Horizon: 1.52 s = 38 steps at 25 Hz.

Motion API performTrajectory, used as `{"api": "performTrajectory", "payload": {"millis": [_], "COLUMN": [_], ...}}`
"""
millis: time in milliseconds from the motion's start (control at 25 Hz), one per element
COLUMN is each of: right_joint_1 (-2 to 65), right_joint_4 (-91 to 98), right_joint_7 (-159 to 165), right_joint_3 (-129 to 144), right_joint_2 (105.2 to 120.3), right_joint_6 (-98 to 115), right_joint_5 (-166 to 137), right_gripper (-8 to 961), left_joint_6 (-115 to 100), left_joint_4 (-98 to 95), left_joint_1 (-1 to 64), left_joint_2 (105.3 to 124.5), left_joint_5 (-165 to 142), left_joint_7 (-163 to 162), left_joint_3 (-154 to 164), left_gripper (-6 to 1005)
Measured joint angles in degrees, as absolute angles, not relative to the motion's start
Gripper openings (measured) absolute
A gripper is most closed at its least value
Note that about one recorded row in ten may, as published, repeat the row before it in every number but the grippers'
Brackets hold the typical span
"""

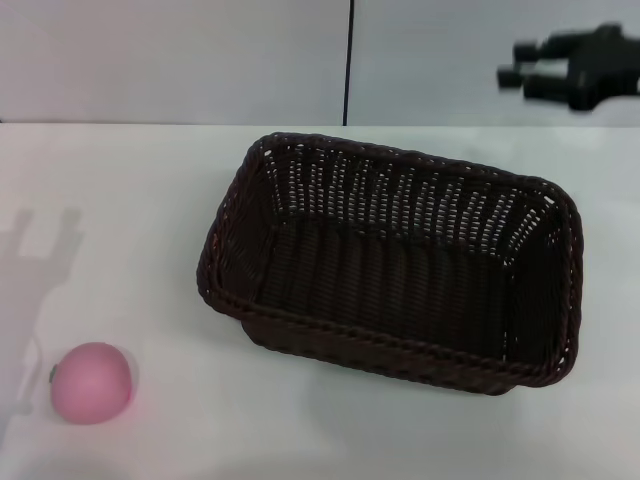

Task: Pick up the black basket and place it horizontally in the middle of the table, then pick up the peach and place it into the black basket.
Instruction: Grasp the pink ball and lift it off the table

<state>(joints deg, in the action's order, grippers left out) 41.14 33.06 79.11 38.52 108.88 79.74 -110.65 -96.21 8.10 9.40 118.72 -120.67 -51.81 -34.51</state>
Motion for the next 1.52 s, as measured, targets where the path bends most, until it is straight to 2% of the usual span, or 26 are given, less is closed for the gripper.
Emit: {"api": "performTrajectory", "payload": {"millis": [160, 240, 280, 320, 400, 520, 760, 1080, 1240, 1520], "right_joint_1": [39.41, 37.24, 34.57, 34.57, 30.7, 27.83, 24.69, 23.47, 23.82, 23.97], "right_joint_4": [30.23, 30.28, 30.74, 30.74, 29.13, 23.97, 16.6, 13.65, 13.53, 13.32], "right_joint_7": [73.34, 70.69, 68.71, 68.71, 66.0, 62.07, 55.8, 53.97, 53.95, 53.92], "right_joint_3": [35.79, 34.26, 33.12, 33.12, 31.88, 31.36, 30.91, 27.52, 28.49, 29.24], "right_joint_2": [109.94, 111.62, 113.7, 113.7, 116.34, 117.71, 118.63, 118.47, 118.35, 118.3], "right_joint_6": [77.39, 76.66, 76.41, 76.41, 76.04, 76.23, 76.93, 76.81, 76.8, 76.74], "right_joint_5": [-103.55, -99.0, -94.16, -94.16, -84.66, -74.54, -63.32, -61.22, -61.76, -62.03], "right_gripper": [422, 421, 421, 421, 421, 421, 421, 422, 421, 422], "left_joint_6": [-96.16, -96.37, -97.07, -97.07, -98.76, -101.13, -102.24, -101.26, -99.0, -97.76], "left_joint_4": [7.68, 6.69, 4.4, 4.4, -1.51, -6.35, -12.4, -16.59, -16.86, -16.86], "left_joint_1": [9.46, 9.6, 9.88, 9.88, 10.39, 10.03, 8.26, 5.88, 5.69, 4.66], "left_joint_2": [118.53, 118.32, 118.18, 118.18, 118.14, 117.98, 117.86, 117.7, 117.8, 117.77], "left_joint_5": [-120.67, -120.68, -120.68, -120.68, -120.7, -120.71, -120.7, -120.68, -120.67, -120.67], "left_joint_7": [-51.76, -51.55, -51.41, -51.41, -50.66, -48.0, -45.84, -45.83, -45.83, -46.02], "left_joint_3": [-33.6, -31.97, -29.64, -29.64, -23.92, -17.67, -8.77, 0.64, 4.46, 5.2], "left_gripper": [776, 775, 775, 775, 774, 773, 772, 770, 672, 674]}}
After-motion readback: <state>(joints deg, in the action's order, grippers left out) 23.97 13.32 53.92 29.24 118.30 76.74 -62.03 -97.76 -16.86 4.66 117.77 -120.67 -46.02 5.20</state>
